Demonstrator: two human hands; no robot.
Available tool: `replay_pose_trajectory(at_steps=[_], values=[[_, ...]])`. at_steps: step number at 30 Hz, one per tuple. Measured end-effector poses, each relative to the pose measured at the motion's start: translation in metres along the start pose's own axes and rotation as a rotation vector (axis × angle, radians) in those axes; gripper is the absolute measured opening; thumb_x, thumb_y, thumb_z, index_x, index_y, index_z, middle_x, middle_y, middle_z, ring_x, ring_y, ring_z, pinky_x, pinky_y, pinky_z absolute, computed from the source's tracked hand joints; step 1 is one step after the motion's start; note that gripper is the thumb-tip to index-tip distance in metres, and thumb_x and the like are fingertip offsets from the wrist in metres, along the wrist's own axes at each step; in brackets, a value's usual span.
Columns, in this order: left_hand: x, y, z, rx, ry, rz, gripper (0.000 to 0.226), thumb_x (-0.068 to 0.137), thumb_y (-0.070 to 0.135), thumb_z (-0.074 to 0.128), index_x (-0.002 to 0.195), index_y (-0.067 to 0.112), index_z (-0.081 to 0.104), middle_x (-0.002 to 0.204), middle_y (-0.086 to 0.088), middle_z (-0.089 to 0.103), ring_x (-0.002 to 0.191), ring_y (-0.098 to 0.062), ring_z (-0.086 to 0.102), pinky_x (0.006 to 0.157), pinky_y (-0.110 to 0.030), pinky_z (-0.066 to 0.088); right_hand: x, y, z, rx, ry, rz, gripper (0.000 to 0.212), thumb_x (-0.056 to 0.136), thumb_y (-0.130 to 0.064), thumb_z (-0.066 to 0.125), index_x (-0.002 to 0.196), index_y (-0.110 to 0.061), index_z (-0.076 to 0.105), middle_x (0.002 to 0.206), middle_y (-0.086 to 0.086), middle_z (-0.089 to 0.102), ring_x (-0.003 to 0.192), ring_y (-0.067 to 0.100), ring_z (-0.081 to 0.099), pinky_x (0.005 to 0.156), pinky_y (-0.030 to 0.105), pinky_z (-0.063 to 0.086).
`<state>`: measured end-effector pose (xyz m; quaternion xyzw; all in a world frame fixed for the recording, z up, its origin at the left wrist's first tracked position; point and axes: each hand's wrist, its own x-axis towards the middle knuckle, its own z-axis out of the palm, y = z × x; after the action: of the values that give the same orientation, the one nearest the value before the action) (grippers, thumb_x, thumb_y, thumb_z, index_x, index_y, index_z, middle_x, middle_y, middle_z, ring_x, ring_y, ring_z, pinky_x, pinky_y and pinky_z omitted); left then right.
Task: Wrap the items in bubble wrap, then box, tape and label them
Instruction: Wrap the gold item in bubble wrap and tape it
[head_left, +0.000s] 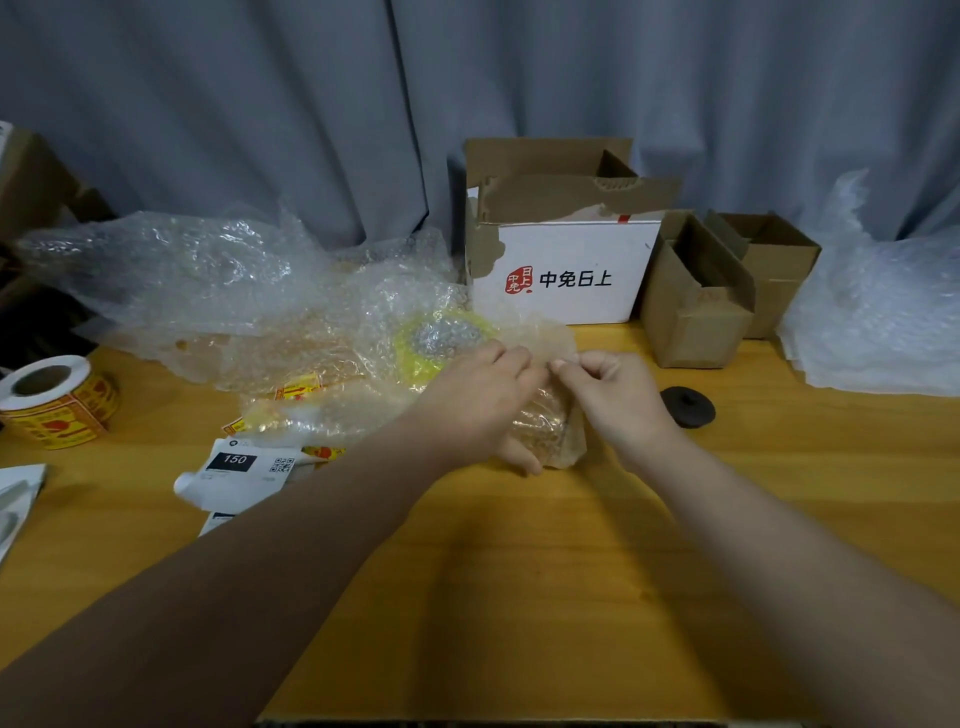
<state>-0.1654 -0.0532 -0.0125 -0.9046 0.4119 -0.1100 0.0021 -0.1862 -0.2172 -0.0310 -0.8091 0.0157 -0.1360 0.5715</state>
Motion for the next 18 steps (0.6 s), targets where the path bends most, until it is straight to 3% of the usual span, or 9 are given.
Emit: replay_pose_trajectory(at_steps=[2,5,6,8,10,14,18], values=[[0.0,-0.004,0.0,-0.049,0.01,-0.006,0.093,0.058,0.069,0.07,0.127,0.01,0.047,0.117,-0.005,0.057,0.106,-0.024,0.05,0.091,-0.038,0.044,0.001,0.0,-0.006,-0.025,-0.039,-0.028,0.034,0.093,-0.015,0.06,0.061,-0.002,0.063,0.055,0.002,0.053,0.057,0.009,0.043,0.057,0.026,0.036],[0.002,-0.005,0.004,-0.051,0.024,0.002,0.088,0.057,0.072,0.066,0.122,0.014,0.054,0.119,-0.001,0.06,0.111,-0.022,0.053,0.098,-0.038,0.039,-0.003,0.004,-0.011,-0.159,-0.146,-0.104,0.031,0.094,-0.014,0.059,0.068,0.002,0.066,0.058,0.01,0.058,0.058,0.007,0.047,0.056,0.029,0.038],[0.001,-0.005,0.007,-0.039,0.059,0.003,0.085,0.056,0.074,0.065,0.117,0.015,0.057,0.117,-0.001,0.06,0.11,-0.022,0.054,0.099,-0.038,0.036,-0.006,0.005,-0.012,-0.188,-0.177,-0.121,0.031,0.094,-0.014,0.059,0.067,-0.001,0.067,0.059,0.002,0.06,0.059,0.003,0.049,0.056,0.026,0.04],[-0.005,-0.003,0.014,-0.016,0.182,-0.027,0.081,0.051,0.077,0.059,0.105,0.016,0.064,0.107,-0.002,0.058,0.103,-0.022,0.051,0.094,-0.036,0.028,-0.011,0.009,-0.012,-0.226,-0.195,-0.191,0.025,0.094,-0.013,0.06,0.072,-0.013,0.072,0.08,-0.008,0.066,0.08,0.0,0.058,0.069,0.019,0.045],[-0.009,-0.001,0.018,-0.028,0.286,-0.066,0.081,0.048,0.077,0.055,0.102,0.017,0.067,0.101,-0.002,0.055,0.098,-0.023,0.049,0.086,-0.033,0.024,-0.012,0.009,-0.012,-0.259,-0.181,-0.265,0.023,0.093,-0.01,0.06,0.075,-0.019,0.072,0.094,-0.002,0.064,0.096,0.008,0.058,0.08,0.02,0.043],[-0.011,-0.001,0.022,-0.031,0.31,-0.073,0.087,0.053,0.078,0.053,0.109,0.011,0.06,0.103,-0.003,0.056,0.097,-0.024,0.052,0.086,-0.031,0.027,-0.008,-0.002,-0.012,-0.397,-0.209,-0.351,0.026,0.09,-0.016,0.062,0.114,-0.022,0.07,0.087,-0.024,0.058,0.086,0.001,0.053,0.077,0.02,0.041],[-0.015,-0.011,0.01,-0.316,0.202,-0.069,0.072,0.063,0.066,0.064,0.114,0.016,0.056,0.113,0.005,0.051,0.112,-0.017,0.046,0.098,-0.025,0.028,-0.013,-0.002,-0.008,-0.658,-0.163,-0.431,0.022,0.089,-0.031,0.064,0.106,-0.02,0.074,0.1,0.0,0.071,0.088,0.022,0.065,0.075,0.039,0.053]])
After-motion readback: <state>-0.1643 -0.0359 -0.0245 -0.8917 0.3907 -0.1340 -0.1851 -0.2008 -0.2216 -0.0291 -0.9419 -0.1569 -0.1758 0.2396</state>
